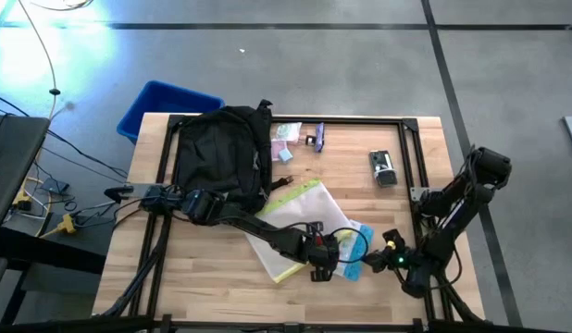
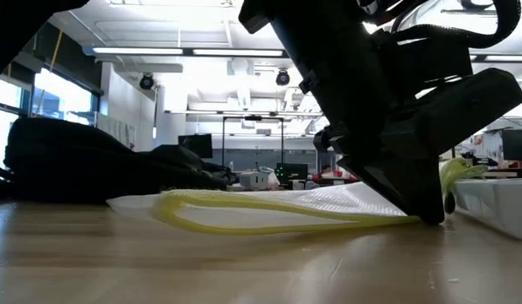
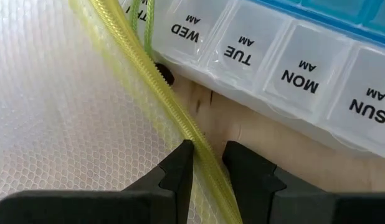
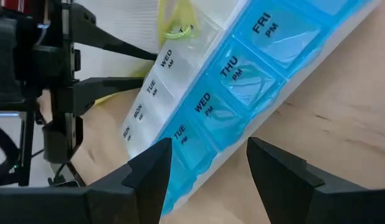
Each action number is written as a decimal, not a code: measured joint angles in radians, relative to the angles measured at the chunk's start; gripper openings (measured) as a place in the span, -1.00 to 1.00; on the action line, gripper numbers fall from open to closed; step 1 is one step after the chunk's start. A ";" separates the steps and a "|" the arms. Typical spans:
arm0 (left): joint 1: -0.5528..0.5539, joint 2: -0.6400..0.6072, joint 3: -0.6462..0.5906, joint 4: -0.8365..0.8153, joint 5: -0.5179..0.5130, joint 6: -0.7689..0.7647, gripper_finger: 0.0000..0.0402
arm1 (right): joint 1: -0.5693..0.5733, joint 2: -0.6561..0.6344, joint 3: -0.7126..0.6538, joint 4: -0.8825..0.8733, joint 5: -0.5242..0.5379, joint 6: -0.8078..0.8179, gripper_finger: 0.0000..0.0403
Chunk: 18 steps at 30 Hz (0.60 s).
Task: Unpack backpack
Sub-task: Put the white medicine organizer into the yellow zip bag
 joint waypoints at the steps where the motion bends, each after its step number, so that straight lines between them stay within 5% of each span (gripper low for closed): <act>1: -0.002 0.000 0.006 -0.006 -0.003 0.002 -0.59 | -0.005 0.010 0.000 0.012 -0.005 0.001 -0.01; 8: -0.034 -0.008 0.118 -0.144 -0.121 0.064 -0.59 | -0.023 0.045 -0.001 0.016 -0.032 -0.012 -0.01; 18: -0.019 0.010 0.131 -0.087 -0.089 0.071 -0.75 | -0.023 0.045 -0.002 0.016 -0.026 -0.027 -0.01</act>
